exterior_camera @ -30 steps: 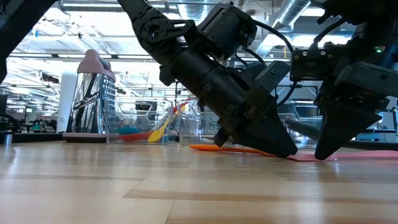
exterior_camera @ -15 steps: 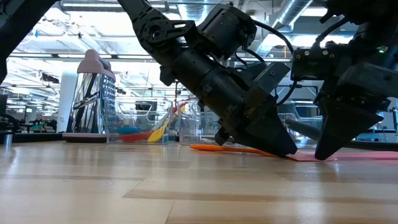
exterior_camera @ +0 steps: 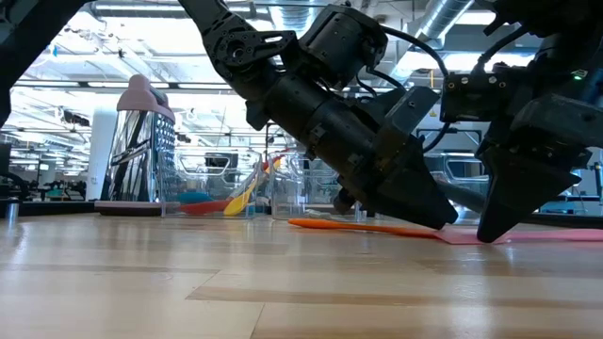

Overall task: Pick & Place Kitchen Items
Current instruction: Put the pink spatula into the right transparent bin

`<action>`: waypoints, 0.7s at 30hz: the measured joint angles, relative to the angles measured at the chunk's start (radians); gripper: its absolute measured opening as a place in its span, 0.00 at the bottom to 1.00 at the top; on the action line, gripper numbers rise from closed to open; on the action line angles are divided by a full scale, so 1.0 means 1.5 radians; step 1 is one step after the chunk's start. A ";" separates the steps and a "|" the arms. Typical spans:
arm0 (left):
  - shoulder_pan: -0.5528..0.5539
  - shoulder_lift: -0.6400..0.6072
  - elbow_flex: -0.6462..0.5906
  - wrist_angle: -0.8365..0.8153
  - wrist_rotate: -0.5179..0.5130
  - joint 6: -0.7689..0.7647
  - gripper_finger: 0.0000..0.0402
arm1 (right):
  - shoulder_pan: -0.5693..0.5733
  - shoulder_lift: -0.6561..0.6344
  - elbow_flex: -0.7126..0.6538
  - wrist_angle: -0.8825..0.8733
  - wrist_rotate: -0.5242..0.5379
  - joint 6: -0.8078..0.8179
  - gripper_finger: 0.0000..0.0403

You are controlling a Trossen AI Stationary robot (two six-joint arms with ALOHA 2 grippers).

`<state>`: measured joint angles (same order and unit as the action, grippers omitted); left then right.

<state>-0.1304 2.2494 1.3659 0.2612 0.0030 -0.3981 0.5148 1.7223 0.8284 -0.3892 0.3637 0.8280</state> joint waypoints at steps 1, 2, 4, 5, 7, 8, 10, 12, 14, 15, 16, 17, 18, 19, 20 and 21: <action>0.000 0.000 0.000 0.000 0.000 0.000 0.21 | 0.000 0.000 0.000 0.000 0.000 0.000 0.00; 0.000 0.000 0.000 0.000 -0.004 0.000 0.21 | 0.000 0.000 0.000 0.000 0.000 0.000 0.00; 0.001 0.000 0.000 -0.001 -0.010 0.000 0.21 | 0.000 0.000 0.000 0.001 -0.001 0.000 0.00; 0.002 0.000 0.000 -0.001 -0.013 0.000 0.21 | 0.000 0.000 0.000 0.001 -0.001 0.000 0.00; 0.002 -0.001 0.000 -0.002 -0.015 0.000 0.21 | 0.000 0.000 0.000 0.001 -0.001 0.000 0.00; 0.002 -0.001 0.000 -0.004 -0.016 0.001 0.21 | 0.000 0.000 0.000 0.001 -0.002 0.001 0.00; 0.003 -0.001 0.000 -0.010 -0.030 0.005 0.21 | 0.000 0.000 0.000 0.002 -0.002 0.001 0.00; 0.005 -0.001 0.000 -0.011 -0.039 0.014 0.21 | 0.000 0.000 0.000 0.002 -0.003 0.001 0.00; 0.008 -0.001 0.000 -0.010 -0.033 0.007 0.21 | 0.000 0.000 0.000 0.002 -0.003 0.001 0.00; 0.009 -0.001 -0.001 -0.010 -0.019 -0.002 0.21 | 0.000 0.000 0.000 0.002 -0.003 0.001 0.00; 0.009 -0.001 0.000 -0.010 -0.002 -0.010 0.21 | 0.000 0.000 0.000 0.002 -0.003 0.001 0.00; 0.009 0.001 0.000 -0.009 0.011 -0.017 0.21 | 0.000 0.000 0.000 0.002 -0.003 0.001 0.00; 0.007 0.003 0.000 -0.007 0.016 -0.017 0.21 | 0.000 0.000 0.000 0.002 -0.003 0.001 0.00; 0.005 0.005 0.000 -0.010 0.016 -0.017 0.21 | 0.000 0.000 0.000 0.003 -0.003 0.000 0.00; 0.003 0.008 0.000 -0.009 0.014 -0.017 0.21 | 0.000 0.000 0.000 0.003 -0.003 0.000 0.00; 0.000 0.016 0.001 0.000 0.011 -0.017 0.21 | 0.000 0.000 0.000 0.003 -0.003 0.000 0.00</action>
<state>-0.1299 2.2738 1.3674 0.2619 0.0200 -0.4236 0.5148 1.7226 0.8284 -0.3843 0.3599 0.8284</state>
